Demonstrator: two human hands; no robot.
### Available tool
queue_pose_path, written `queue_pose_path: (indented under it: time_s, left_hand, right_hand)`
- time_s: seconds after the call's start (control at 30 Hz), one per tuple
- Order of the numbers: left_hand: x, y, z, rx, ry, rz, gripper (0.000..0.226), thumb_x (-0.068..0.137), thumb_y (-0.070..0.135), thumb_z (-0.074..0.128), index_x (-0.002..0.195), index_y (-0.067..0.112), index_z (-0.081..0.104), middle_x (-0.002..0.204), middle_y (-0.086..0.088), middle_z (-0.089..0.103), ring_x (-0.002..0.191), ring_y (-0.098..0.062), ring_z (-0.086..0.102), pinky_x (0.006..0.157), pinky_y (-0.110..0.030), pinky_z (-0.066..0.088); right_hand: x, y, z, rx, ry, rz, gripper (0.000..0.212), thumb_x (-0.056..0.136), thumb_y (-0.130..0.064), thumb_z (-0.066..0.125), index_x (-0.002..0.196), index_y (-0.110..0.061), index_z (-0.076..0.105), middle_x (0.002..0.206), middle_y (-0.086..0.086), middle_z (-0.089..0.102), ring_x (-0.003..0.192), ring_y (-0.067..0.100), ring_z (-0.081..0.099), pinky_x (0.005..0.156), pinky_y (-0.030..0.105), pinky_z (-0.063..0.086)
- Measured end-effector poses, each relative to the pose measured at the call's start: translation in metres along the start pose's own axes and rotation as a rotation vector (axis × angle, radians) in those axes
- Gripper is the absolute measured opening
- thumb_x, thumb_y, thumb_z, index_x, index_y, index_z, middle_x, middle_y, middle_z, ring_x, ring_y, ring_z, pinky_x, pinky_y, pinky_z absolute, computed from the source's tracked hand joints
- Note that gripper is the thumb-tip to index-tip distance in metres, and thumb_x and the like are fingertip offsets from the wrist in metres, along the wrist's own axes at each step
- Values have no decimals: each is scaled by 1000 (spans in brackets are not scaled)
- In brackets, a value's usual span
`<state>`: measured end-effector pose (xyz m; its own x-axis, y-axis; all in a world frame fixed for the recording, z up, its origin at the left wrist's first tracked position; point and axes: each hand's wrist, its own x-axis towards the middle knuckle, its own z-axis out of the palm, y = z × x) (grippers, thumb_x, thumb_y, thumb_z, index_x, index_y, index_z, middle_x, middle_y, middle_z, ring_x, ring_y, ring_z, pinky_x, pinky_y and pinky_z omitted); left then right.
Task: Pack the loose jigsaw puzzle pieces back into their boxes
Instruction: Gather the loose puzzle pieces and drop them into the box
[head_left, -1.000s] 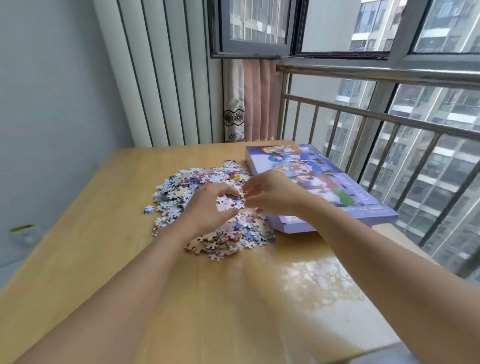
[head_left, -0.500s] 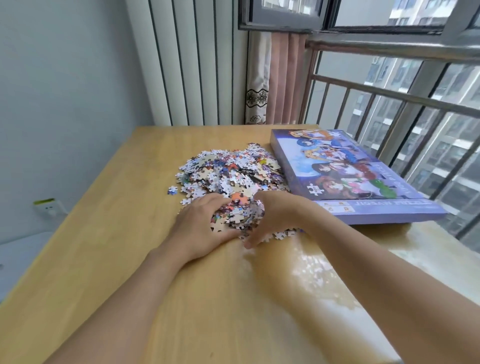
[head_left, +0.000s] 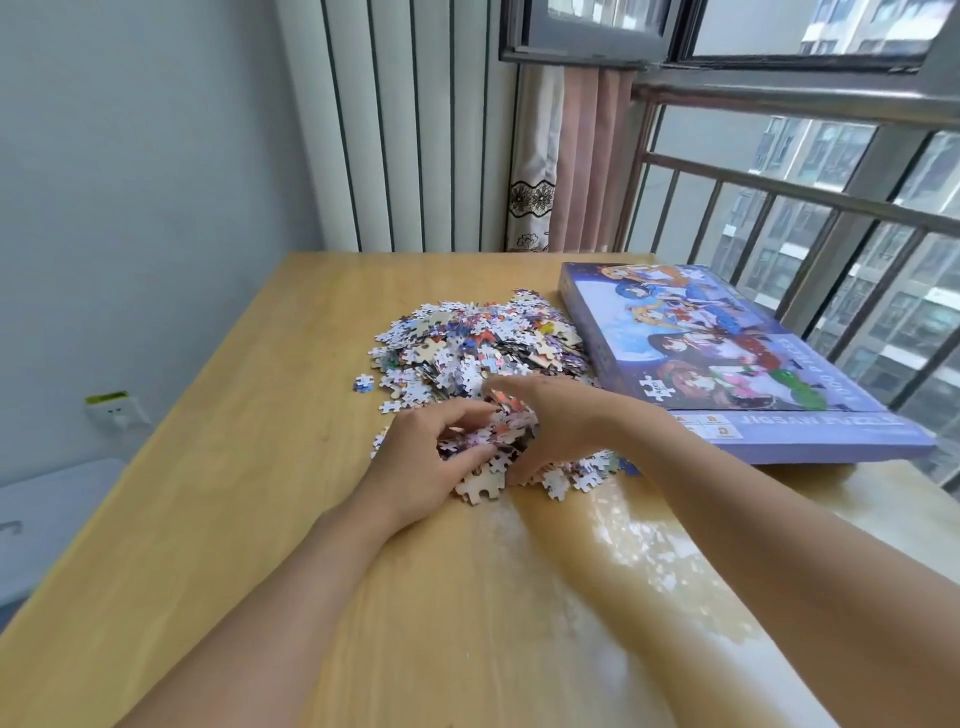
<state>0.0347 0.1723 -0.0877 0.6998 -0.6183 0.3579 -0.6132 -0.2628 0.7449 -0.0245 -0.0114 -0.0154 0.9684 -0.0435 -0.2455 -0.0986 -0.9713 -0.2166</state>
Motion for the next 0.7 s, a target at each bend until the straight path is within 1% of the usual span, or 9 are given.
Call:
queue_pose_path:
  time_s: [0.07, 0.17, 0.27, 0.37, 0.43, 0.5, 0.57, 0.63, 0.7]
  left_hand:
    - [-1, 0, 0, -29, 6, -5, 46, 79, 16, 82, 119, 33, 67, 105, 17, 71, 100, 6, 65, 92, -13, 49]
    - [-1, -2, -2, 4, 45, -25, 46, 77, 23, 84, 118, 35, 67, 107, 18, 70, 102, 4, 64, 92, -16, 50]
    - [0, -4, -2, 106, 51, -9, 48, 73, 37, 84, 118, 37, 67, 117, 20, 65, 112, 5, 58, 96, -13, 41]
    - [0, -7, -1, 193, 24, 28, 51, 72, 50, 81, 119, 37, 66, 121, 19, 62, 118, -2, 54, 103, -25, 41]
    - [2, -9, 1, 222, 18, 37, 47, 74, 52, 80, 116, 35, 68, 120, 19, 61, 116, -4, 55, 102, -30, 44]
    - [2, -10, 2, 227, 16, 39, 42, 76, 53, 78, 113, 34, 70, 119, 19, 62, 113, -5, 56, 101, -33, 46]
    - [3, -11, 3, 231, 16, 52, 38, 78, 54, 76, 111, 34, 71, 119, 18, 62, 113, -5, 57, 100, -35, 47]
    - [3, -12, 4, 233, 16, 57, 35, 81, 55, 73, 110, 35, 71, 118, 18, 62, 112, -5, 57, 99, -35, 48]
    - [4, -12, 4, 231, 13, 59, 34, 82, 54, 72, 110, 35, 71, 117, 19, 62, 111, -4, 57, 98, -35, 48]
  right_hand:
    - [1, 0, -3, -9, 63, -6, 87, 70, -37, 88, 145, -33, 45, 131, 0, 62, 109, 23, 60, 91, 38, 53]
    - [3, 2, 0, 8, 142, 13, 64, 76, -29, 82, 135, -28, 57, 121, 3, 67, 98, 24, 65, 83, 41, 58]
    - [1, 5, 3, 73, 218, 8, 47, 78, -20, 75, 124, -26, 65, 114, 6, 69, 94, 27, 67, 79, 44, 59]
    - [-3, 10, 0, 175, 298, 35, 43, 83, -17, 71, 126, -21, 65, 119, 7, 68, 102, 26, 65, 86, 40, 57]
    - [-5, 12, -3, 210, 292, 46, 47, 86, -20, 72, 131, -19, 62, 126, 7, 65, 106, 22, 62, 86, 32, 52]
    - [-11, 14, -8, 220, 231, 62, 61, 85, -32, 76, 141, -23, 54, 138, 5, 59, 118, 21, 58, 92, 28, 46]
    - [-19, 17, -13, 181, 94, 98, 93, 75, -51, 82, 153, -32, 35, 154, -4, 43, 138, 18, 45, 106, 32, 38]
    - [-26, 19, -18, 74, -67, 132, 120, 63, -60, 87, 158, -39, 17, 162, -10, 28, 147, 18, 32, 116, 39, 32]
    - [-26, 19, -15, -9, -123, 163, 129, 59, -58, 90, 159, -35, 11, 164, -8, 26, 148, 20, 31, 117, 43, 33]
